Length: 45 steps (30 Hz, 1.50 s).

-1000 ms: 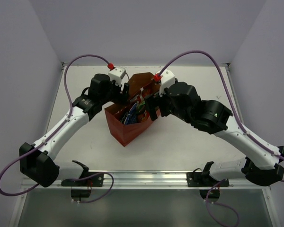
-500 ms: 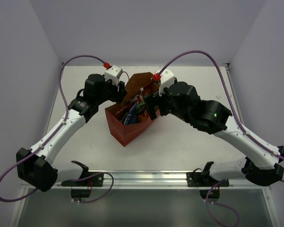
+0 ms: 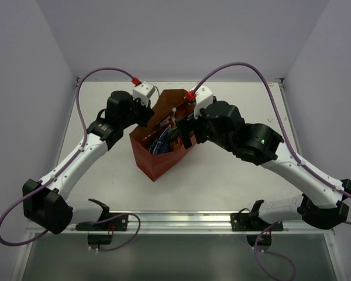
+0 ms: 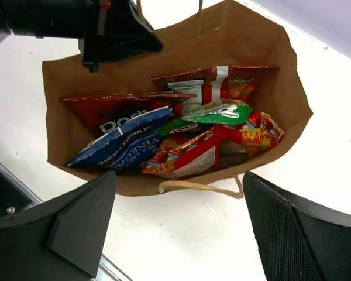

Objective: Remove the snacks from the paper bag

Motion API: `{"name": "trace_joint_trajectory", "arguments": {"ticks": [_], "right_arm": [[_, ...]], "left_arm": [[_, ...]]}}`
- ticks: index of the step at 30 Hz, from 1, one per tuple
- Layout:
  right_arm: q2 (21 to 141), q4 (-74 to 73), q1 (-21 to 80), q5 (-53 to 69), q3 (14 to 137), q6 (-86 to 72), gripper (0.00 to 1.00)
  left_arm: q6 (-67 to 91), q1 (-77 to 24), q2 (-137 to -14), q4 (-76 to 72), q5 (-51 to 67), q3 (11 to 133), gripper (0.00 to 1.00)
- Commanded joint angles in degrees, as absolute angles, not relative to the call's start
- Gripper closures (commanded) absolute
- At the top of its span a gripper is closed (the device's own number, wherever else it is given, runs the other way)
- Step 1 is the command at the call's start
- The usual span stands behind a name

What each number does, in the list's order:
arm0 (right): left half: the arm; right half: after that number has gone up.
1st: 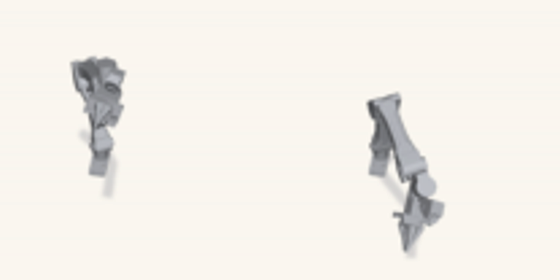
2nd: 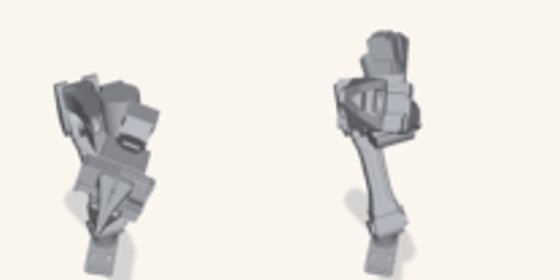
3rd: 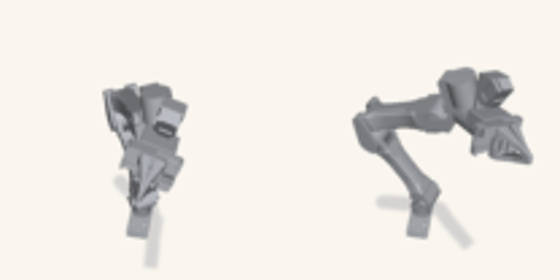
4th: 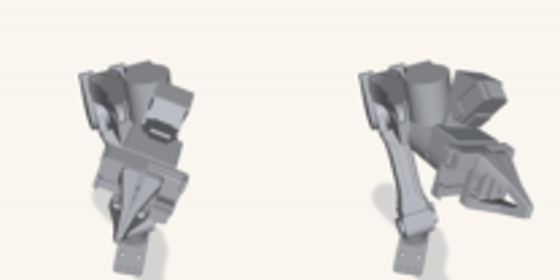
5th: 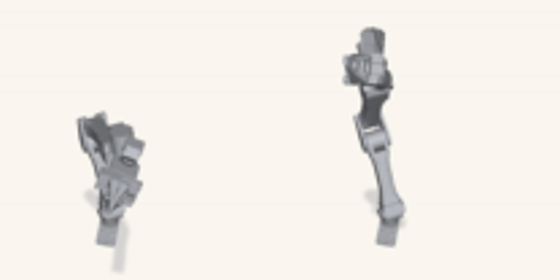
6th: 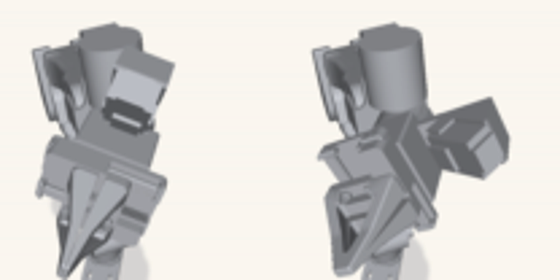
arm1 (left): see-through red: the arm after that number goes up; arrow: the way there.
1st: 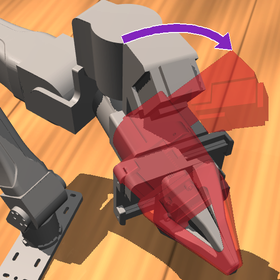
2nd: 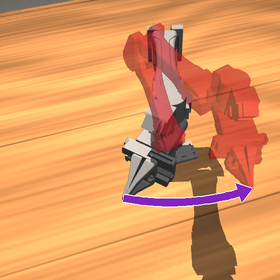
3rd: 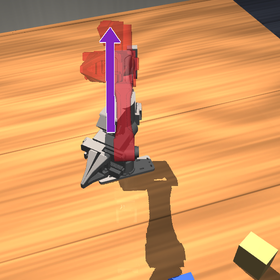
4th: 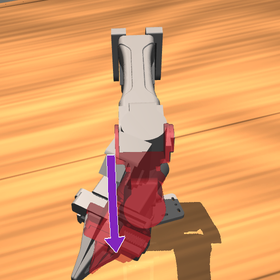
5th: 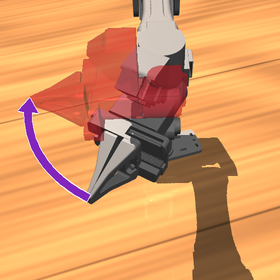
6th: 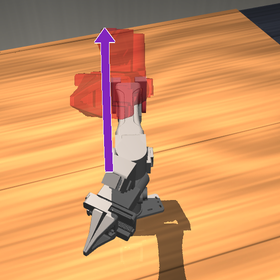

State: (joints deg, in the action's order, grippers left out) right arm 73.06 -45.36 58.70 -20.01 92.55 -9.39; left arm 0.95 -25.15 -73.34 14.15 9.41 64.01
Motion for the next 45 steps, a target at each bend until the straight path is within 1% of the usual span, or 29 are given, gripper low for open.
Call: {"name": "trace_joint_trajectory", "arguments": {"ticks": [1,5,13,16,20,27,31,37,45], "right_arm": [[73.83,-43.42,58.45,-19.60,94.57,-9.75,0.09],[76.02,-43.85,58.45,-18.64,97.81,-12.03,0.09],[84.89,-48.16,58.36,-18.02,111.17,-19.42,0.09],[88.50,-50.18,57.13,-18.19,114.96,-22.58,0.11],[90.44,-50.45,53.45,-13.02,111.81,-28.38,0.17],[90.97,-49.40,50.80,-9.67,102.67,-35.93,0.18],[91.40,-48.25,50.19,-8.88,100.11,-38.58,0.19],[92.11,-47.64,48.52,-9.58,99.23,-41.30,0.21],[94.47,-44.74,48.08,-17.65,101.76,-48.15,0.20]], "left_arm": [[-1.58,-24.96,-74.71,13.27,8.79,66.44,1.00],[-2.98,-24.96,-74.79,13.88,7.04,68.72,1.00],[-5.10,-24.96,-73.57,16.17,1.32,73.39,1.00],[-5.36,-24.96,-73.04,16.79,0.27,73.74,1.00],[-5.27,-24.96,-71.81,17.40,-1.92,73.13,1.00],[-4.84,-24.87,-69.44,18.37,-5.62,71.63,1.00],[-4.04,-24.96,-68.47,19.16,-7.29,71.98,1.00],[-2.99,-24.96,-67.85,20.21,-7.47,72.69,1.00],[-0.79,-24.96,-67.15,21.53,-5.37,71.98,1.00]]}}
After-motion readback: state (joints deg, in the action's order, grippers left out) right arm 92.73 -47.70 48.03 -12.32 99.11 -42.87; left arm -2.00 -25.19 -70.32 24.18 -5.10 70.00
